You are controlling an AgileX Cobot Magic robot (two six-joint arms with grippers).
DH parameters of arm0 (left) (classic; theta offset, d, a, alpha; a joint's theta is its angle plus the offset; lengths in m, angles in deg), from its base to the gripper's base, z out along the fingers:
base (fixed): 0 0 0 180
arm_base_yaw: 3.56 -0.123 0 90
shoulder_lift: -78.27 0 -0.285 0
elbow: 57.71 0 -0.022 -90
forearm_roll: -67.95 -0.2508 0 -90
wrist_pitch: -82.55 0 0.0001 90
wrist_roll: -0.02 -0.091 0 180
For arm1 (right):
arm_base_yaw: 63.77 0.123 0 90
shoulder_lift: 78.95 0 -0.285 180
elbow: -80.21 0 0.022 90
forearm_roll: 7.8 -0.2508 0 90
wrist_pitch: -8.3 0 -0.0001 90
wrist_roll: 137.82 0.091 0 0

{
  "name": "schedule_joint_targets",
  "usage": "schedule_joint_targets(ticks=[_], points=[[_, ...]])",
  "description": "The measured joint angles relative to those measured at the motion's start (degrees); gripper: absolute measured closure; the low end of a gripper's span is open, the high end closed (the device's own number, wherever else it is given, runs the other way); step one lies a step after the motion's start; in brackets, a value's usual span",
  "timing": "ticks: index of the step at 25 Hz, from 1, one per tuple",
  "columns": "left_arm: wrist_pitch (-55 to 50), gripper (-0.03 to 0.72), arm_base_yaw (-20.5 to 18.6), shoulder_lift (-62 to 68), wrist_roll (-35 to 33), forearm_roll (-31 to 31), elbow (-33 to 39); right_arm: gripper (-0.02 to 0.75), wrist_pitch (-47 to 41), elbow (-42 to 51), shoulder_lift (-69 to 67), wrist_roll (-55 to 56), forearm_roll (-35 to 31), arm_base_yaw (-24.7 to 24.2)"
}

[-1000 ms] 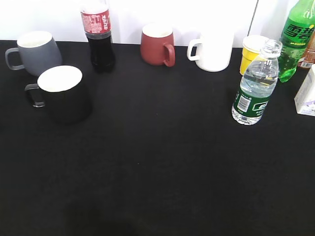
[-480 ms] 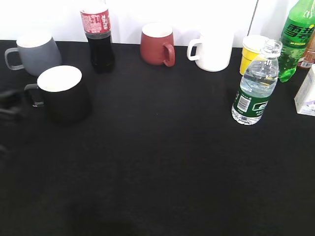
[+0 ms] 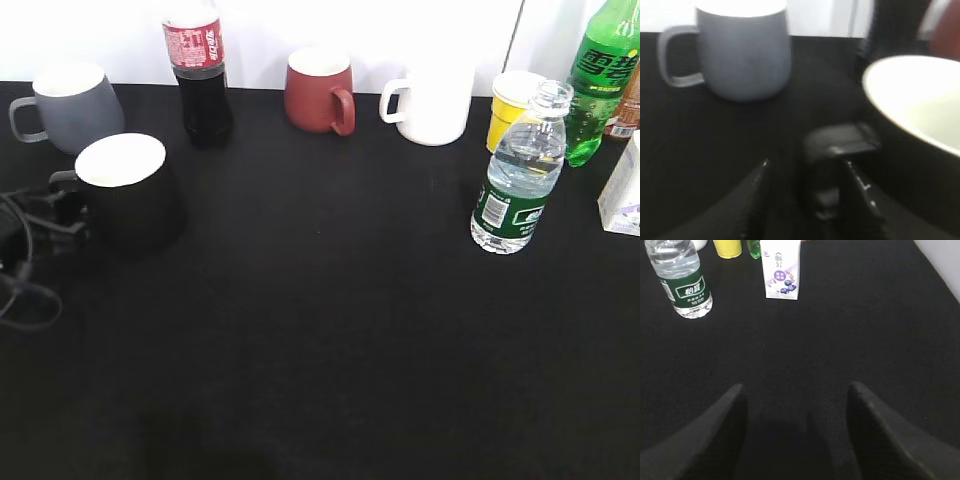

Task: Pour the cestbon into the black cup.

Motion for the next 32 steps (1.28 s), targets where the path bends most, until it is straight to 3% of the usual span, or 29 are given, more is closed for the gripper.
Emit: schedule_joint_targets(ticks=[5, 9, 13, 15, 18, 24, 32], points=[[4.86, 0.347, -1.22, 7.22, 0.00, -2.90, -5.18, 0.259, 0.00, 0.00, 0.00, 0.00, 0.00, 0.00], [7.64, 0.445, -1.98, 11.19, 0.01, -4.23, -9.60, 0.260, 0.00, 0.00, 0.00, 0.00, 0.00, 0.00], [7.68, 0.458, -5.20, 11.56, 0.01, -10.50, -11.15, 0.260, 0.00, 0.00, 0.00, 0.00, 0.00, 0.00], [6.41, 0.476, -6.57, 11.98, 0.01, -16.58, -13.75, 0.259, 0.00, 0.00, 0.00, 0.00, 0.00, 0.00], [5.03, 0.651, -6.63, 12.17, 0.51, -23.84, -15.48, 0.259, 0.00, 0.00, 0.00, 0.00, 0.00, 0.00], [3.54, 0.651, -6.58, 7.88, 5.52, -26.72, -13.84, 0.260, 0.00, 0.00, 0.00, 0.00, 0.00, 0.00], [2.05, 0.652, 2.20, -11.93, 10.73, -27.22, -7.23, 0.259, 0.00, 0.00, 0.00, 0.00, -0.01, 0.00]])
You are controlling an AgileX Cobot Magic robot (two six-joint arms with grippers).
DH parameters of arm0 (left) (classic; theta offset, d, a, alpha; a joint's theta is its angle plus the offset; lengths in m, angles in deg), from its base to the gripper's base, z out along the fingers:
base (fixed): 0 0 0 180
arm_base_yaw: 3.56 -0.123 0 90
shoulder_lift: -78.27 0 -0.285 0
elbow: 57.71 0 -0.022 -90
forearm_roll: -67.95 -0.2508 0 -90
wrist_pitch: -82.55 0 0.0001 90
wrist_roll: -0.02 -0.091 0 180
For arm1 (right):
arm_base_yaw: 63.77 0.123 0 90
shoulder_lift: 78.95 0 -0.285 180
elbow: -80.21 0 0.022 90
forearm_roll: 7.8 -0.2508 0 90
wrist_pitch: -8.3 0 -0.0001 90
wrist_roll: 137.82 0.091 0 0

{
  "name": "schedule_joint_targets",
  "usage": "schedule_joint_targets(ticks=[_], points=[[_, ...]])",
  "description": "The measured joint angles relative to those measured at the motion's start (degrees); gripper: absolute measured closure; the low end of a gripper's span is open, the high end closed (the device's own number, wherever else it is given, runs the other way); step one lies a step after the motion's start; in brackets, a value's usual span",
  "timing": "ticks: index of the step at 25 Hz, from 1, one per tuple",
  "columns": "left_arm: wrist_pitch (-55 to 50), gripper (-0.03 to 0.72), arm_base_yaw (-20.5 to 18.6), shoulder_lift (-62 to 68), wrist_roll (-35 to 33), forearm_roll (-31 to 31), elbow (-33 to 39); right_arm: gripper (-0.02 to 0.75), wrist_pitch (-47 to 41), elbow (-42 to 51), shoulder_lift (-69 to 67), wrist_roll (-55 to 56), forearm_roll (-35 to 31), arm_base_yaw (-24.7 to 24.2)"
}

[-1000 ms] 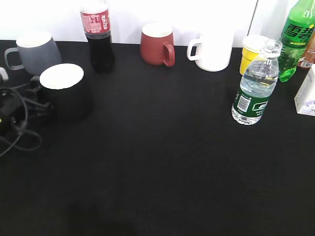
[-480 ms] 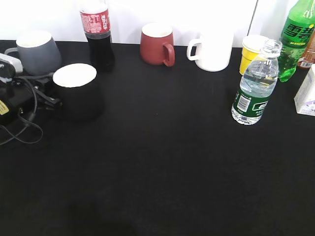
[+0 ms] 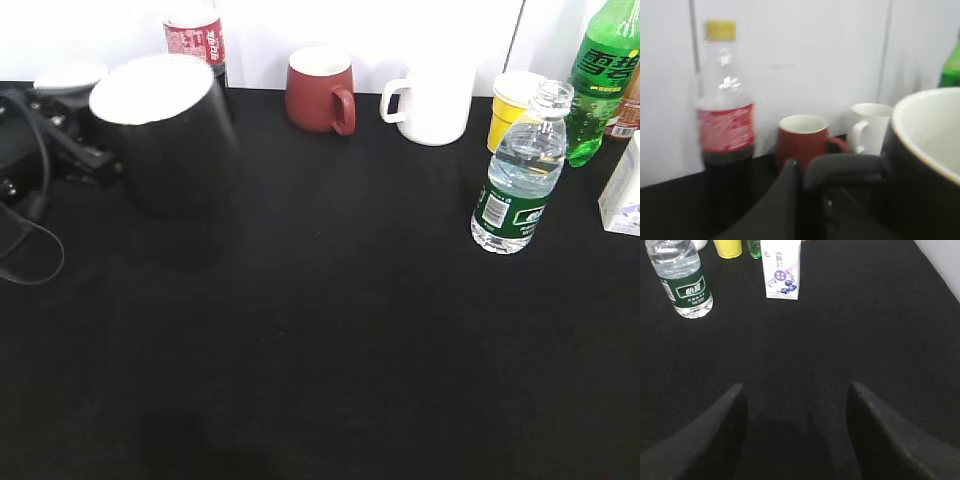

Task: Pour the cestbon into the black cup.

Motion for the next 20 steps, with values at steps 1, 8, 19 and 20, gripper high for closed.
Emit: schedule_joint_targets(ticks=[1, 8, 19, 20], points=[[-1.03, 0.652, 0.95, -1.20, 0.24, -0.19, 0.04, 0.259, 0.00, 0.00, 0.00, 0.00, -0.05, 0.00], [-4.82, 0.652, 1.44, -2.28, 0.69, -1.81, 0.04, 0.259, 19.00, -1.30, -8.52, -5.09, -3.31, 0.00], [-5.50, 0.652, 1.44, -2.28, 0.82, -1.83, 0.04, 0.310, 72.96, 16.08, -43.62, -5.09, -6.06, 5.39], [-5.50, 0.652, 1.44, -2.28, 0.82, -1.83, 0.04, 0.310, 75.00, 16.08, -47.71, -5.09, -4.79, 8.08]])
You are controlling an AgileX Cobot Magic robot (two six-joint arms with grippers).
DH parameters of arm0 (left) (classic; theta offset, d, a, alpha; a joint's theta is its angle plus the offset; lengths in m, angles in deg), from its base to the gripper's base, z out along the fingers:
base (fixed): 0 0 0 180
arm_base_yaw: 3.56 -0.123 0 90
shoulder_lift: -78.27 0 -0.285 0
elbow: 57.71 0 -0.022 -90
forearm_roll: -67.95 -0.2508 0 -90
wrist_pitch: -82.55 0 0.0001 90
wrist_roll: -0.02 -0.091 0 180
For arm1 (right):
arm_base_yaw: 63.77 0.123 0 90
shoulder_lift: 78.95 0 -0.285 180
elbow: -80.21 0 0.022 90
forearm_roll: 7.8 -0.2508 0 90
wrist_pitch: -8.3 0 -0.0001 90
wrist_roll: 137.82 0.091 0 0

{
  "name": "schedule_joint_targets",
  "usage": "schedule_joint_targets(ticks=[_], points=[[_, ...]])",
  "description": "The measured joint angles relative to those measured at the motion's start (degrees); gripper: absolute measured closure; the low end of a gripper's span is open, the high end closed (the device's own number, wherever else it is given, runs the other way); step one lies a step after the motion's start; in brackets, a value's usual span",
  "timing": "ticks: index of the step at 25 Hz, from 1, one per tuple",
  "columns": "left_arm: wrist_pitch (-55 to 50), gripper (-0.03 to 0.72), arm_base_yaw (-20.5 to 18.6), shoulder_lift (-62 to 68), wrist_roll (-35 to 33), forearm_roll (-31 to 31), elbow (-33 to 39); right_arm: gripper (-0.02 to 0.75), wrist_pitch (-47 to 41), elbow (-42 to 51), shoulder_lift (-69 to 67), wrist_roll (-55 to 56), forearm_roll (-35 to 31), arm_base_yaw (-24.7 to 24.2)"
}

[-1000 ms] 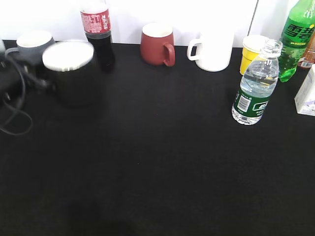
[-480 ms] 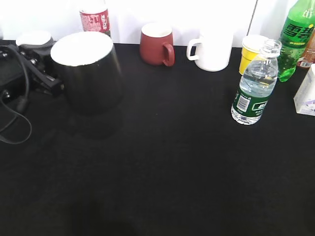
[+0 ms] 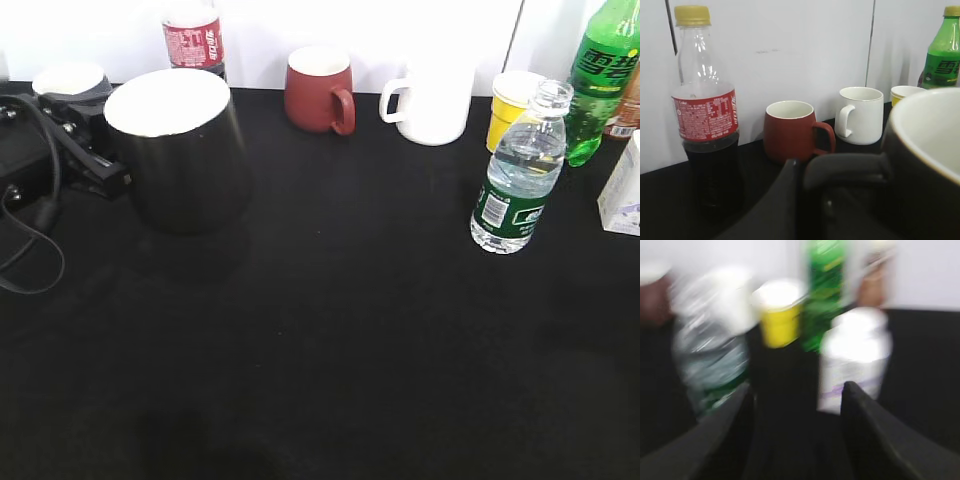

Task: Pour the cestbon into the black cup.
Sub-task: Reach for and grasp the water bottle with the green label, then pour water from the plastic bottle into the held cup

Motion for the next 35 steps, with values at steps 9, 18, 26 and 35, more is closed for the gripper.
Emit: schedule_joint_targets(ticks=[9, 18, 26, 35], points=[[-0.03, 0.652, 0.00, 0.00, 0.02, -0.05, 0.00, 0.085, 35.74, -0.12, -39.26, 9.73, 8.07, 5.26], [-0.03, 0.652, 0.00, 0.00, 0.02, -0.85, 0.00, 0.083, 44.68, -12.84, -58.41, 6.71, 8.09, 5.26], [-0.03, 0.652, 0.00, 0.00, 0.02, -1.28, 0.00, 0.239, 47.87, -14.78, -61.22, 6.64, 8.38, 5.28], [0.39, 0.652, 10.40, 0.00, 0.69, -7.32, 0.00, 0.240, 43.28, -5.71, -40.00, 6.58, 12.66, 5.28]])
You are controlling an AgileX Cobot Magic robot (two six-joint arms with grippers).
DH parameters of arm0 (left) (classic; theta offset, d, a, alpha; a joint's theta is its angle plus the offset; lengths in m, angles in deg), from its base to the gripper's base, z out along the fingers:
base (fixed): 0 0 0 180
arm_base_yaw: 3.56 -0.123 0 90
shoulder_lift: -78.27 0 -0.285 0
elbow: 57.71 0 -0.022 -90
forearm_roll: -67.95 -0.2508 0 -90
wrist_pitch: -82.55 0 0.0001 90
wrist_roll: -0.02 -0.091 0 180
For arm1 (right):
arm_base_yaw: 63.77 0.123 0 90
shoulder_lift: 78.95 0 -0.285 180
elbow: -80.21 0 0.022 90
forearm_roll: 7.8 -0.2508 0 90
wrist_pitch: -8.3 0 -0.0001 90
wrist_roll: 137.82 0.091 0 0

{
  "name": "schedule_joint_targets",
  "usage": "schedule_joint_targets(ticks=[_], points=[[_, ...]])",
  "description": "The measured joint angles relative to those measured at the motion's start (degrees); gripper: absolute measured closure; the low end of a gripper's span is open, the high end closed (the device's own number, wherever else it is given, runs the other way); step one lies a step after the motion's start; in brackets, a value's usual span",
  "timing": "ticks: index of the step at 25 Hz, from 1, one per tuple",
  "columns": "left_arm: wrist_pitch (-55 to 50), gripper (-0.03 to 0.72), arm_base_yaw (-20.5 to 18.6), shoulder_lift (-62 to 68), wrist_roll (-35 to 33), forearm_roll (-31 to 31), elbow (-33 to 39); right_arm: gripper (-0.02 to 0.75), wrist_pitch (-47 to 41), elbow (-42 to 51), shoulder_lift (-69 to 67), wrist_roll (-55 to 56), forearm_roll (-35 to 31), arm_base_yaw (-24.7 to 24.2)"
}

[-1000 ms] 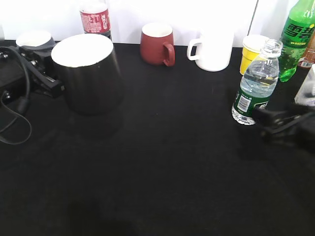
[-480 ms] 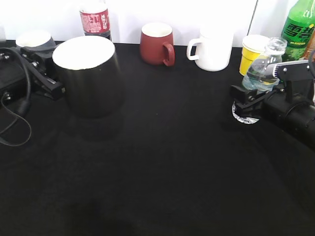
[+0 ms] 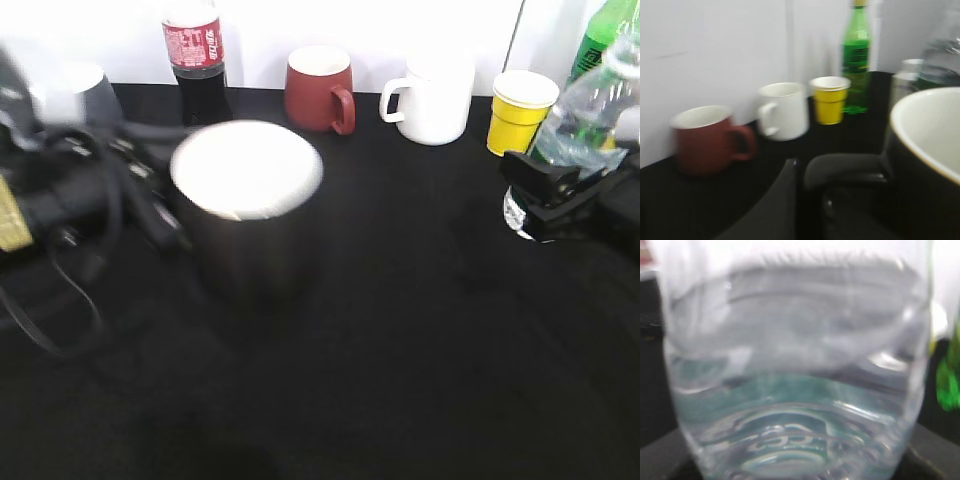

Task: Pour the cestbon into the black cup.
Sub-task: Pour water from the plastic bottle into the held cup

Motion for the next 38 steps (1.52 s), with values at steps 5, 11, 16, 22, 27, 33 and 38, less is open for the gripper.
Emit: schedule_joint_targets(ticks=[5, 11, 16, 22, 27, 33, 38], points=[[-0.40, 0.652, 11.10, 0.94, 0.05, 2.27, -1.74, 0.240, -15.54, -0.09, 16.51, 5.85, 11.25, 0.00], [-0.92, 0.652, 18.28, 9.42, 0.05, 2.59, -10.14, 0.240, -25.60, -2.55, 25.06, 7.88, 19.88, 0.00], [-4.94, 0.652, 18.79, 13.05, 0.05, 2.57, -18.16, 0.240, -20.52, -2.55, 27.64, 5.96, 20.03, 0.00], [-7.34, 0.652, 18.91, 14.20, 0.16, 1.81, -21.27, 0.240, -17.47, -2.55, 27.64, -20.76, 20.08, 0.00], [-7.59, 0.652, 22.16, 14.20, 0.40, 1.44, -21.27, 0.240, -17.43, -2.55, 27.64, -38.67, 20.08, 0.00], [-10.70, 0.652, 22.23, 10.97, 1.44, 1.37, -21.27, 0.240, -18.30, -2.55, 27.64, -50.52, 17.88, 0.00], [-10.87, 0.652, 22.23, 10.97, 2.96, 1.37, -21.27, 0.240, -18.53, -2.55, 27.64, -56.88, 15.65, 0.00]])
